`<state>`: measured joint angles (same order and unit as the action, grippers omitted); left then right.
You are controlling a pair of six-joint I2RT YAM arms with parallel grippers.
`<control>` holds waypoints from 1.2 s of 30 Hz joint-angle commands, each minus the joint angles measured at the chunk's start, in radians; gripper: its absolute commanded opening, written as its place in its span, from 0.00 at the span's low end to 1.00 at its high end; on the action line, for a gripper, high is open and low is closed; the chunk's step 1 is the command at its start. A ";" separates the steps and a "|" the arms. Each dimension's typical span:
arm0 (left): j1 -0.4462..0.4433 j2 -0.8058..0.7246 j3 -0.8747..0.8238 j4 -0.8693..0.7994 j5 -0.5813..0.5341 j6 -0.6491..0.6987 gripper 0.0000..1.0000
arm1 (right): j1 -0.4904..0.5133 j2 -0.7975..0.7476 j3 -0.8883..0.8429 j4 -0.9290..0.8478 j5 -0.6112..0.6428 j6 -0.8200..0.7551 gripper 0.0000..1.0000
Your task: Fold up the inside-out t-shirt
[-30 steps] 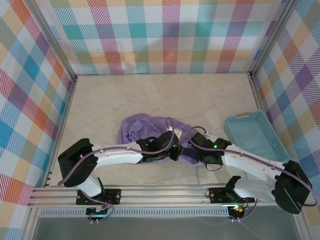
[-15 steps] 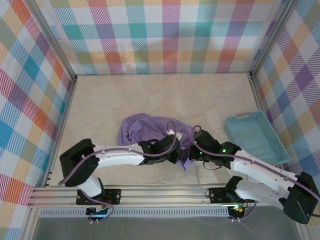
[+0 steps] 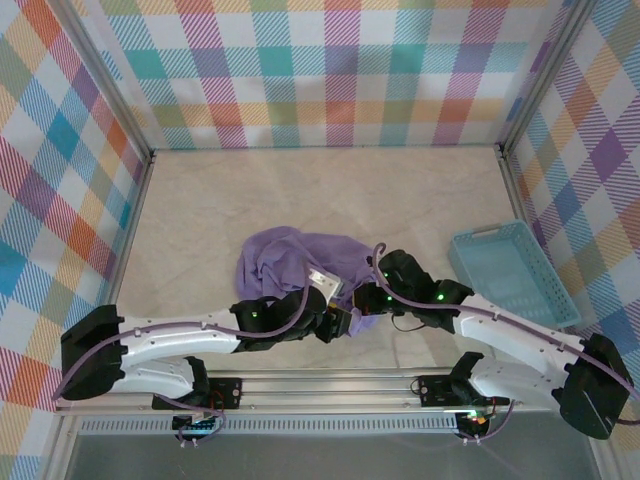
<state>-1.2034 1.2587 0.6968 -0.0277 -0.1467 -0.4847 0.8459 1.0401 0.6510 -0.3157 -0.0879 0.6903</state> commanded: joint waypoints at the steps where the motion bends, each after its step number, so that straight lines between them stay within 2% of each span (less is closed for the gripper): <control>1: -0.006 0.035 0.003 0.095 0.030 0.009 0.45 | 0.000 0.003 0.039 0.048 -0.037 -0.015 0.04; 5: -0.005 0.081 0.021 0.119 -0.008 -0.005 0.38 | 0.002 0.008 0.036 0.054 -0.046 -0.012 0.06; 10: -0.003 0.109 0.026 0.107 -0.082 -0.034 0.20 | 0.000 0.001 0.035 0.043 -0.035 -0.015 0.11; 15: -0.002 0.089 0.006 0.113 -0.100 -0.049 0.00 | 0.000 -0.001 0.047 0.011 -0.011 -0.031 0.17; 23: 0.002 0.053 -0.026 0.125 -0.101 -0.055 0.00 | -0.004 0.001 0.053 -0.012 0.012 -0.038 0.22; 25: 0.002 0.051 -0.034 0.135 -0.080 -0.047 0.00 | -0.006 -0.007 0.052 -0.019 0.023 -0.037 0.20; 29: 0.007 0.053 -0.064 0.181 -0.024 -0.019 0.20 | -0.017 -0.009 0.049 -0.017 0.000 -0.029 0.08; 33: 0.068 0.019 -0.162 0.344 0.126 -0.028 0.37 | -0.023 -0.025 0.049 -0.012 -0.026 -0.018 0.07; 36: 0.093 0.006 -0.187 0.391 0.183 -0.018 0.46 | -0.030 -0.037 0.044 -0.011 -0.045 -0.018 0.06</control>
<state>-1.1343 1.2964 0.5285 0.2440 -0.0631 -0.5140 0.8234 1.0294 0.6678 -0.3229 -0.0994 0.6685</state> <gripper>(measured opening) 0.447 0.072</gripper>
